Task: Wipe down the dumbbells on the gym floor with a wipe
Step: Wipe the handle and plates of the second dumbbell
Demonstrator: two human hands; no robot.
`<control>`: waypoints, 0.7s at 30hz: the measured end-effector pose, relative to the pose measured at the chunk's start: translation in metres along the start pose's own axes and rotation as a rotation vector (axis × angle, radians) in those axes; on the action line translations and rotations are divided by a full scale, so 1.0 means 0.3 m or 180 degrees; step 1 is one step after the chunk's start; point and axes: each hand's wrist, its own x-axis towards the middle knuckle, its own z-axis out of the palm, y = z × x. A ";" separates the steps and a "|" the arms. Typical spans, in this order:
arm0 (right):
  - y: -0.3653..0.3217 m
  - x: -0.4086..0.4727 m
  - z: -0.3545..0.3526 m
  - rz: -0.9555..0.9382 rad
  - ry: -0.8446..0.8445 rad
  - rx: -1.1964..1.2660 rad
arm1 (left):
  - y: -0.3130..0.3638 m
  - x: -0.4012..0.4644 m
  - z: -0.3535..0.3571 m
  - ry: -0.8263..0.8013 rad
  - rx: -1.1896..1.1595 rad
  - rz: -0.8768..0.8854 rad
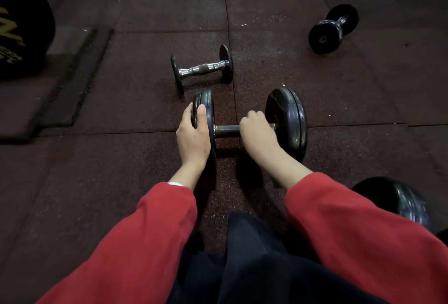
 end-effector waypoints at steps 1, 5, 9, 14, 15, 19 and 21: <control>-0.015 -0.008 -0.001 -0.0150 0.0054 0.0101 | -0.002 -0.002 0.000 0.0015 -0.0006 0.0014; -0.088 -0.047 0.021 -0.0801 0.0005 0.0440 | -0.008 -0.007 0.000 0.0025 0.0014 0.0035; -0.082 -0.024 0.045 -0.1019 0.0047 0.0645 | -0.013 -0.012 -0.002 0.0002 -0.0041 0.0079; -0.065 -0.011 0.083 -0.0795 0.0318 0.1166 | -0.007 0.003 0.001 0.0023 -0.0039 0.0026; -0.066 -0.003 0.086 -0.0770 0.0322 0.1241 | -0.006 0.005 0.002 0.0030 -0.0019 0.0010; -0.067 0.048 0.077 -0.0451 0.0394 0.1559 | -0.010 0.006 0.005 0.0053 -0.0028 0.0063; -0.064 0.069 0.077 -0.0236 0.0355 0.1724 | -0.015 0.004 0.004 0.0022 -0.0027 0.0105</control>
